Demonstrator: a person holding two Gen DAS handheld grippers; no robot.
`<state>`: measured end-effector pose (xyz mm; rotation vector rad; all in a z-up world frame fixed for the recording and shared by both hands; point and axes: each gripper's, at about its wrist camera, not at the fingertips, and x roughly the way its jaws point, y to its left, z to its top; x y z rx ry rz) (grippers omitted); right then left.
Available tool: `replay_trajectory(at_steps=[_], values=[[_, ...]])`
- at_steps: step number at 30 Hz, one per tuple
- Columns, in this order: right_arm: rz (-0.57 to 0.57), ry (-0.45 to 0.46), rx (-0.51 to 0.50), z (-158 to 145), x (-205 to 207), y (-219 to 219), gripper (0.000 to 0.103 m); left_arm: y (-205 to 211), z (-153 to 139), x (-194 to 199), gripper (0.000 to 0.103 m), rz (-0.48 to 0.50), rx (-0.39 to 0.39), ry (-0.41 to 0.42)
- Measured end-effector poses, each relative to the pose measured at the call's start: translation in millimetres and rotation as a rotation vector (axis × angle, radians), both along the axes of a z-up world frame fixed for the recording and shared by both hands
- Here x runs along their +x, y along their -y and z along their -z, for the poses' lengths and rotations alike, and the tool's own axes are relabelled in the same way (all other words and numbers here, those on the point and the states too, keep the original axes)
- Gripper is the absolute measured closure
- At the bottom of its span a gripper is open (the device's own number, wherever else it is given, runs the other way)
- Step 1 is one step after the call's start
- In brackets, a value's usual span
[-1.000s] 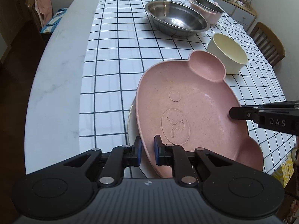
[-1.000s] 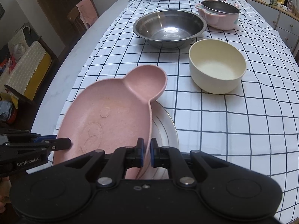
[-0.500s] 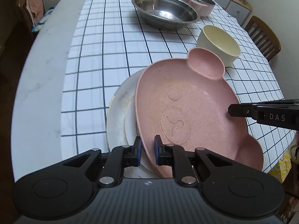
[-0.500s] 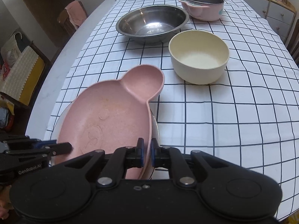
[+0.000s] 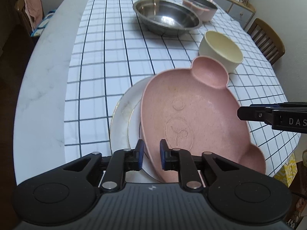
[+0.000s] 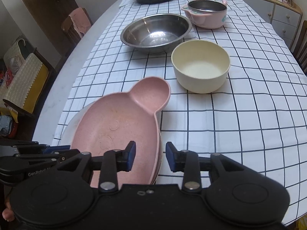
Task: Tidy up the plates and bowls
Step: 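Open both grippers and release the pink plate on the stack, then move both tools to the rim of the large steel bowl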
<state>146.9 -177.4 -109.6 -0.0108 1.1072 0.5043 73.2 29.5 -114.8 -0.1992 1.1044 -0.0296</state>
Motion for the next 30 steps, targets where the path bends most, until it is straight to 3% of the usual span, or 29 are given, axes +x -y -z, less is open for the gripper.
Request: replay_trajectory(at_steps=[6, 11, 21, 25, 30], values=[[-0.028, 0.037, 0.006, -21, -4, -2, 0.061, 1, -28, 0, 0.053, 0.008, 0.016, 0.089], [-0.048, 0.081, 0.018, -40, -3, -5, 0.055, 9, -53, 12, 0.052, 0.033, 0.041, 0.158], [-0.067, 0.178, 0.014, -75, 25, -1, 0.024, 24, -84, 55, 0.045, 0.045, 0.078, 0.246], [-0.073, 0.230, -0.009, -85, 46, 0, 0.014, 31, -93, 77, 0.031, 0.029, 0.099, 0.280], [-0.071, 0.303, -0.043, -93, 77, -1, 0.002, 33, -101, 111, 0.028, -0.015, 0.125, 0.301]])
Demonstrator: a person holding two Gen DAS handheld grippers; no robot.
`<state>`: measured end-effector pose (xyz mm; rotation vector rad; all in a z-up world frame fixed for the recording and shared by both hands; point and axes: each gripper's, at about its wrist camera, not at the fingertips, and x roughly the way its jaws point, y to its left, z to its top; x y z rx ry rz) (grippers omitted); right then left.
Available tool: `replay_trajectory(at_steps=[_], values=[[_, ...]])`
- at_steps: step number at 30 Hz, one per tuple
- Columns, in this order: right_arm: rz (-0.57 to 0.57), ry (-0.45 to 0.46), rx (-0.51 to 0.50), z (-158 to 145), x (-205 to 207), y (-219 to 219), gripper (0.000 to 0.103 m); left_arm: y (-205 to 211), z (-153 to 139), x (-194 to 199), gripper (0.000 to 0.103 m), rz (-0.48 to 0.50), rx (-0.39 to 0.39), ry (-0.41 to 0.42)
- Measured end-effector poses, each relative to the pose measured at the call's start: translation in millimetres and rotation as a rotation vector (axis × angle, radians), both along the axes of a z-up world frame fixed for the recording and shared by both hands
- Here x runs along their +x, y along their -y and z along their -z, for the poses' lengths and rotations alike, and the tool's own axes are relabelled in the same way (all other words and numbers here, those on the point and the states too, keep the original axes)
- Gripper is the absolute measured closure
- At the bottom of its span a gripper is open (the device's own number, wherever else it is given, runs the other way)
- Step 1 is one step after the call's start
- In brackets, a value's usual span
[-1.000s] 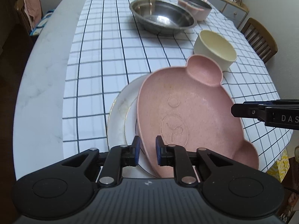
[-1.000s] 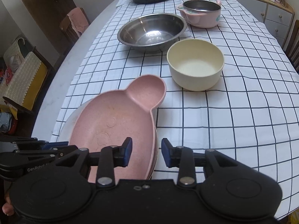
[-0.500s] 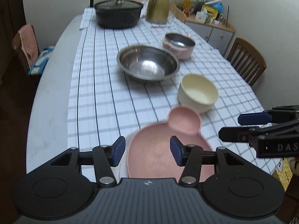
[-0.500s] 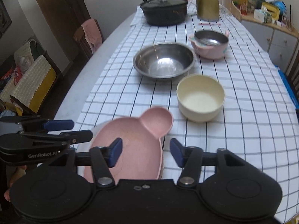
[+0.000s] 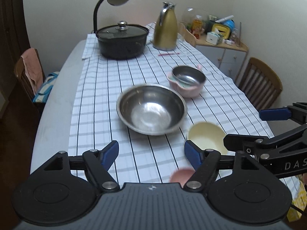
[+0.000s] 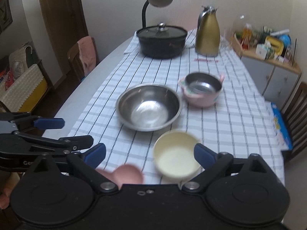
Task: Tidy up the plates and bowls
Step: 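Move both tools to the rim of the large steel bowl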
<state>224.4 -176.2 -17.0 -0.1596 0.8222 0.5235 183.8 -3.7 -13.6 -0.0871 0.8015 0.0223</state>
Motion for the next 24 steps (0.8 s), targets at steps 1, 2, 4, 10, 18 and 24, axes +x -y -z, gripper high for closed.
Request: replay_trajectory(at_steps=[1, 2, 4, 10, 18, 24], values=[[0.003, 0.010, -0.005, -1, 7, 0, 0.001, 0, -1, 7, 0.028, -0.009, 0.004, 0.004], [0.005, 0.014, -0.009, -1, 15, -1, 0.001, 0, -1, 15, 0.028, -0.020, 0.006, 0.004], [0.005, 0.018, -0.012, -1, 31, -1, 0.000, -2, -2, 31, 0.028, -0.042, 0.001, 0.001], [0.017, 0.008, -0.033, 10, 86, -4, 0.000, -7, 5, 82, 0.028, -0.103, 0.031, -0.021], [0.036, -0.047, -0.054, 42, 148, -11, 0.000, -19, 33, 141, 0.028, -0.181, 0.054, -0.099], [0.039, -0.110, -0.092, 72, 182, -25, 0.001, -30, 64, 172, 0.028, -0.232, 0.058, -0.167]])
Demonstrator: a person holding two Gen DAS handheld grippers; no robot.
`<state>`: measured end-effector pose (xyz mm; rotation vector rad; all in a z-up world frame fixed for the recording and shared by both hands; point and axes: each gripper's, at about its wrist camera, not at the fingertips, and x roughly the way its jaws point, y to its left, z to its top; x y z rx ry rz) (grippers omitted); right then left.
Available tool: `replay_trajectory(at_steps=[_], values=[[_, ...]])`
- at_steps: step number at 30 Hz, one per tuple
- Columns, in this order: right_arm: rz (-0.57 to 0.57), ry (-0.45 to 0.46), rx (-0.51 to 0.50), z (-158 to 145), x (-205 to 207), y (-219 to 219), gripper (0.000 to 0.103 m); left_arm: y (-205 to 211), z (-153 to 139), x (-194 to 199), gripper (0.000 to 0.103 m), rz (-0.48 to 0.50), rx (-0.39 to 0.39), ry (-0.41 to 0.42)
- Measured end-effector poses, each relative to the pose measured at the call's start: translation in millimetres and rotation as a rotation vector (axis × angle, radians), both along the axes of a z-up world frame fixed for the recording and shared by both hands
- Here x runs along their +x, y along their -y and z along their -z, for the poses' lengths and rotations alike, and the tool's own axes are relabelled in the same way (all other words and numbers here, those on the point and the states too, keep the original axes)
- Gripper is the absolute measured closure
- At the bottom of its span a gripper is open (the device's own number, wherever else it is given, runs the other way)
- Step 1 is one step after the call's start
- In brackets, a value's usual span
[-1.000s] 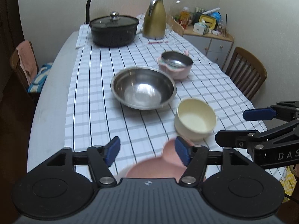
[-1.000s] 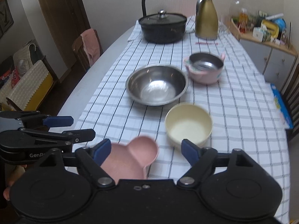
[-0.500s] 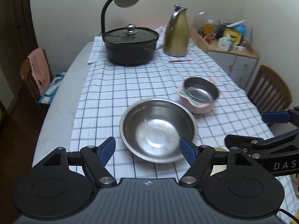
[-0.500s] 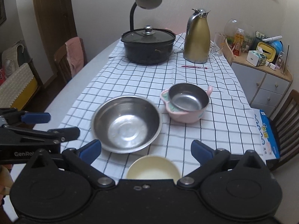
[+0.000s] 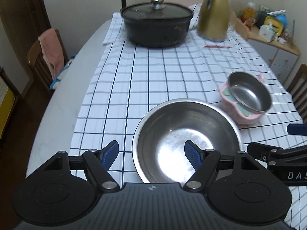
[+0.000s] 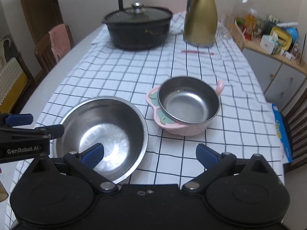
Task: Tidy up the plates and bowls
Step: 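Move both tools to the rim of the large steel bowl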
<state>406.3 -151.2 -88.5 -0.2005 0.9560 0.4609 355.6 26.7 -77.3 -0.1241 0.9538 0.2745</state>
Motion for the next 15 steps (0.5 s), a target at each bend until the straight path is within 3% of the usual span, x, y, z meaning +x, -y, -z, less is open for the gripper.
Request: replay_trajectory(at_steps=[7, 13, 15], values=[[0.013, -0.094, -0.037, 36, 24, -11, 0.010, -13, 30, 20, 0.028, -0.045, -0.016, -0.071], [0.006, -0.151, -0.030, 53, 30, -15, 0.030, -24, 49, 26, 0.029, -0.093, -0.038, -0.119], [-0.002, -0.158, -0.028, 55, 29, -17, 0.036, -27, 53, 26, 0.041, -0.097, -0.057, -0.130]])
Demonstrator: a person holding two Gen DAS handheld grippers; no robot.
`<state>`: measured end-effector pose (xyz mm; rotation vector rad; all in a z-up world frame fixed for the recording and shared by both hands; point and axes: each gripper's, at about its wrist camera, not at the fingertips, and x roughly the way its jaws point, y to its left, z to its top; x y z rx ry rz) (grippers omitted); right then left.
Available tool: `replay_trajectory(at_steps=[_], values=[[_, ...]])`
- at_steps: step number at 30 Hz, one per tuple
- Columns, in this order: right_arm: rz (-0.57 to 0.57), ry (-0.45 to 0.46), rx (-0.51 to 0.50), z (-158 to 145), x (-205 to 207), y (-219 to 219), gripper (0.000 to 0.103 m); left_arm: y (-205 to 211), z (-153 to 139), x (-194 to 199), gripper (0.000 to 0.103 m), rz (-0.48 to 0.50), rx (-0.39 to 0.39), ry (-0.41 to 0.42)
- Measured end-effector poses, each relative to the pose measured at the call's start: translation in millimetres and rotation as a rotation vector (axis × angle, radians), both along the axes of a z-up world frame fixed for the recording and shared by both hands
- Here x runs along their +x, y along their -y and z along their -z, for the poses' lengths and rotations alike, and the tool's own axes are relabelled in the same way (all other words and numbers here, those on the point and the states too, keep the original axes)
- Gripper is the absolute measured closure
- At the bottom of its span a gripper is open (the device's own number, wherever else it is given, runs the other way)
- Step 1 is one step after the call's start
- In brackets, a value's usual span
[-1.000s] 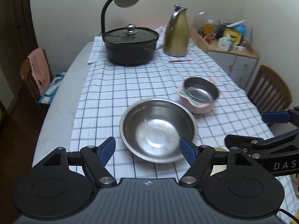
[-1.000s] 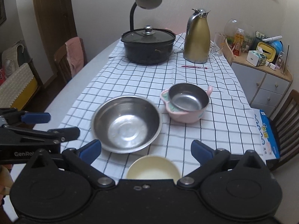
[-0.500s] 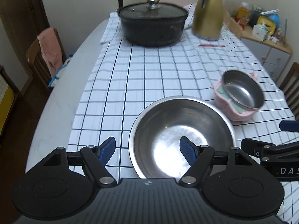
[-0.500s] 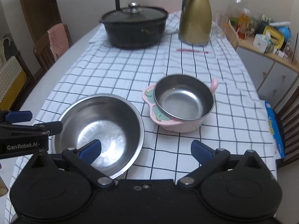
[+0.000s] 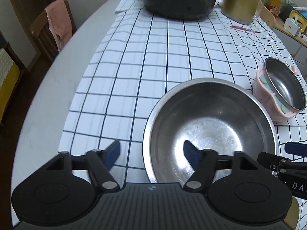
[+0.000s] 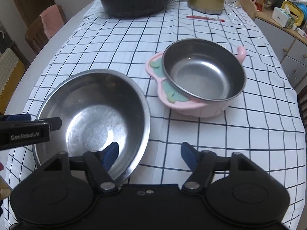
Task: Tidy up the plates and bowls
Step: 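Move both tools to the rim of the large steel bowl, then close both grippers on the rim of the large steel bowl, then carry the steel bowl and lower it onto the plate stack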
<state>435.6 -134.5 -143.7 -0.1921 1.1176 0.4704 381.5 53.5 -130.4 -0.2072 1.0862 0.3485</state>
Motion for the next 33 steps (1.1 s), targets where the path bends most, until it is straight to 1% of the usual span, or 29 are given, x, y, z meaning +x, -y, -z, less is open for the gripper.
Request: replay_trajectory(at_steps=[1, 2, 3, 5, 7, 9, 11, 13, 16, 19, 21, 25, 29, 33], values=[[-0.002, -0.002, 0.002, 0, 0, -1, 0.038, -1, 2, 0, 0.046, -0.005, -0.010, -0.007], [-0.005, -0.003, 0.004, 1, 0, -2, 0.044, -2, 3, 0, 0.052, -0.010, -0.019, -0.011], [-0.006, -0.006, 0.005, 1, -1, -2, 0.050, -2, 4, 0, 0.055, -0.011, -0.026, -0.015], [-0.003, -0.010, 0.010, 0, 0, -3, 0.055, -2, 5, -1, 0.066, -0.011, -0.036, -0.019], [-0.002, -0.012, 0.018, -1, 0, -4, 0.060, -1, 5, -1, 0.072, -0.008, -0.045, -0.019], [0.003, -0.016, 0.028, -1, 0, -3, 0.071, 0, 4, -2, 0.075, -0.005, -0.045, -0.016], [0.009, -0.025, 0.043, -2, 0, -2, 0.077, 0, 3, -2, 0.082, -0.010, -0.040, -0.018], [0.011, -0.029, 0.050, -2, 0, -1, 0.083, -3, 3, -2, 0.085, -0.018, -0.057, -0.017], [0.019, -0.018, 0.040, -3, -2, -2, 0.088, -6, 2, -4, 0.086, -0.027, -0.076, -0.006], [0.026, -0.019, 0.047, -4, -4, 0, 0.088, -3, -4, -8, 0.087, -0.020, -0.071, 0.013], [0.028, -0.004, 0.048, -8, -7, 1, 0.088, -1, -10, -10, 0.087, -0.009, -0.063, 0.028], [0.036, 0.024, 0.064, -22, -12, 6, 0.088, 2, -25, -17, 0.087, 0.002, -0.067, 0.053], [0.047, 0.037, 0.071, -42, -21, 16, 0.088, 11, -45, -29, 0.087, 0.045, -0.056, 0.078], [0.060, 0.059, 0.082, -64, -34, 29, 0.088, 20, -64, -42, 0.087, 0.082, -0.071, 0.107]])
